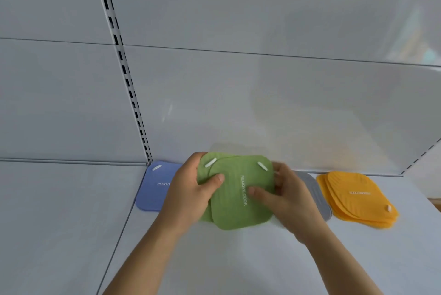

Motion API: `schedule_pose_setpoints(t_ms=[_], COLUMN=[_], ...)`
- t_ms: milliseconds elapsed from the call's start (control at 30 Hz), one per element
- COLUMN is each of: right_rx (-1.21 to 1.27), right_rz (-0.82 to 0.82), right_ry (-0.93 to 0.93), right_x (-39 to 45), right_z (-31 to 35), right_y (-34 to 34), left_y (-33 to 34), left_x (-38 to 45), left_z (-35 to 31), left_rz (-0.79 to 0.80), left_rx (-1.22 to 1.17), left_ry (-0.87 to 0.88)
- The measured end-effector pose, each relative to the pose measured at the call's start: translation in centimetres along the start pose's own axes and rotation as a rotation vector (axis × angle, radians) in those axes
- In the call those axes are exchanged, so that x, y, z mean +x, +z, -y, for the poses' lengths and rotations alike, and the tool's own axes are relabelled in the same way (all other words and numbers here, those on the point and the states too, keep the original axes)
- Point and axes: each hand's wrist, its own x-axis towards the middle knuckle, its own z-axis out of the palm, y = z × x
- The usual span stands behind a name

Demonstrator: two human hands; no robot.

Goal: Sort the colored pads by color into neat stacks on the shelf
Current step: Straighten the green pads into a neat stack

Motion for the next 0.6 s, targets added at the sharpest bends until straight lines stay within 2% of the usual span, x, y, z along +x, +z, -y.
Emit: schedule_pose_setpoints(t_ms=[67,167,233,333,467,600], right_rx=[0.071,-0.073,-0.228,-0.475,-0.671,-0.596], right_rz=[-0.023,-0.129,-0.050,0.203,0.189,0.187], right_ry=[0.039,-0.121,-0.236,-0.322,-0.547,-0.575], right_x=[-0.5,-0.7,-0.7,0.0,1.7,2.6], right_z=[-1.2,-0.7,1.0,3.2,3.6,2.3], right_y=[0.1,-0.4,-1.6,-2.8,-0.9,0.3], left_y=[-0.4,-0.9,-1.3,-1.8,-1.3,-1.3], left_x=[0.1,-0.1,-0.1,-0.2,-0.8,-1.4], left_z=[0.3,0.5,0.6,0.3,0.0,0.2], left_rz=[0.009,0.067,0.074,0.135,0.231,0.273], left_rx=[-0.026,-0.101,-0.201,-0.291,-0.265,-0.295], left_ry=[-0.019,-0.042,-0.087,-0.144,-0.169,-0.176])
